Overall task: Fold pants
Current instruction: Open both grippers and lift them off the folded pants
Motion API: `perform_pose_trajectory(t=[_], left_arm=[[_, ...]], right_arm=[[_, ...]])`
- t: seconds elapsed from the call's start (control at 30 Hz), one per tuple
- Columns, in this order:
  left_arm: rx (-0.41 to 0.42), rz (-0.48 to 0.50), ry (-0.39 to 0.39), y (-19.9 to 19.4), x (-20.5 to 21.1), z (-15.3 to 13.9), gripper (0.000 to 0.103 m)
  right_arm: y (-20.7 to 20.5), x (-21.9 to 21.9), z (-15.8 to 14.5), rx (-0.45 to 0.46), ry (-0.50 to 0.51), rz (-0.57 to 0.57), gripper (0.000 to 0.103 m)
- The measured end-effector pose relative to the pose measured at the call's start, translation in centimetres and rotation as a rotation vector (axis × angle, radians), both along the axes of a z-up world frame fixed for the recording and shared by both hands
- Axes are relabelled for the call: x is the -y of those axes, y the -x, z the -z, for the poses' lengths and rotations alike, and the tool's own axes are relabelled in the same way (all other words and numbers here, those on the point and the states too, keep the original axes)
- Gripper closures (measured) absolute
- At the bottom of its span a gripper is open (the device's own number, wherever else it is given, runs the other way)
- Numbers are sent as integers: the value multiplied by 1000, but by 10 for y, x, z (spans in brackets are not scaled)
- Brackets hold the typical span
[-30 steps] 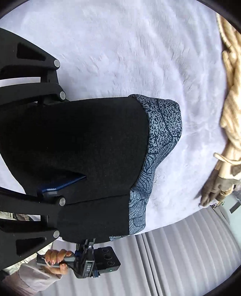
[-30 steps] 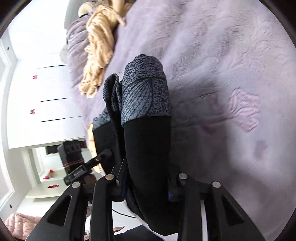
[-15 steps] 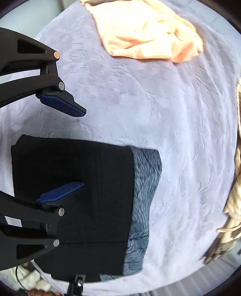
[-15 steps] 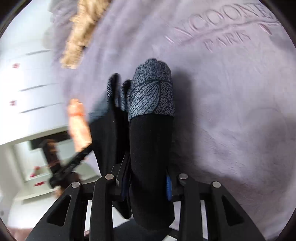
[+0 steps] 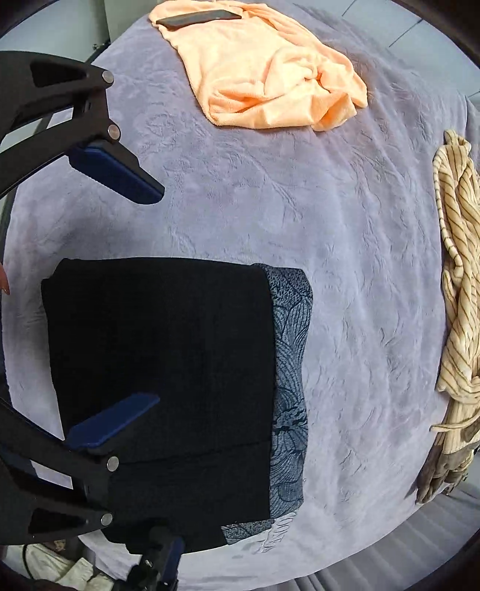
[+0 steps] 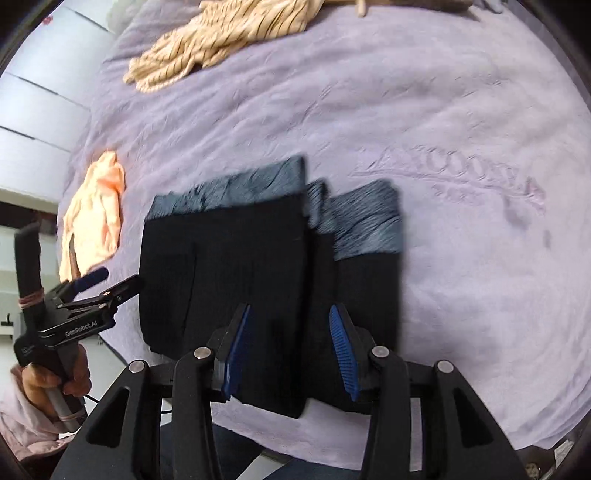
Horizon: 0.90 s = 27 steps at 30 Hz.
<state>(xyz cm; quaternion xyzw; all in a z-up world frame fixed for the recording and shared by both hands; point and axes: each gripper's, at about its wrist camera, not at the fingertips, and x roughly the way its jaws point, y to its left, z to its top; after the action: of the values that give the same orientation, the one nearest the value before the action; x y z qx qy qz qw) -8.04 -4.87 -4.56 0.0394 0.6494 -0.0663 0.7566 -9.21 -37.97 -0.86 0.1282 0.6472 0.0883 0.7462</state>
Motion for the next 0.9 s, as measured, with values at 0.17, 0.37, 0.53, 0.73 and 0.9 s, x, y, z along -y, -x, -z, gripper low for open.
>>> perform_pose_trajectory(t=[0.17, 0.37, 0.53, 0.73, 0.9], left_arm=[[-13, 22, -1, 9, -14, 14, 1], [-7, 42, 11, 11, -15, 22, 1], [5, 64, 13, 15, -11, 21, 1], [42, 78, 42, 23, -8, 9, 1], [69, 70, 40, 26, -4, 0, 1]], right_arm=[[14, -12, 39, -115, 36, 8, 56], [28, -6, 28, -142, 64, 40, 54], [38, -7, 11, -113, 107, 110, 52], [46, 6, -10, -57, 113, 180, 31], [50, 4, -22, -7, 126, 176, 22]])
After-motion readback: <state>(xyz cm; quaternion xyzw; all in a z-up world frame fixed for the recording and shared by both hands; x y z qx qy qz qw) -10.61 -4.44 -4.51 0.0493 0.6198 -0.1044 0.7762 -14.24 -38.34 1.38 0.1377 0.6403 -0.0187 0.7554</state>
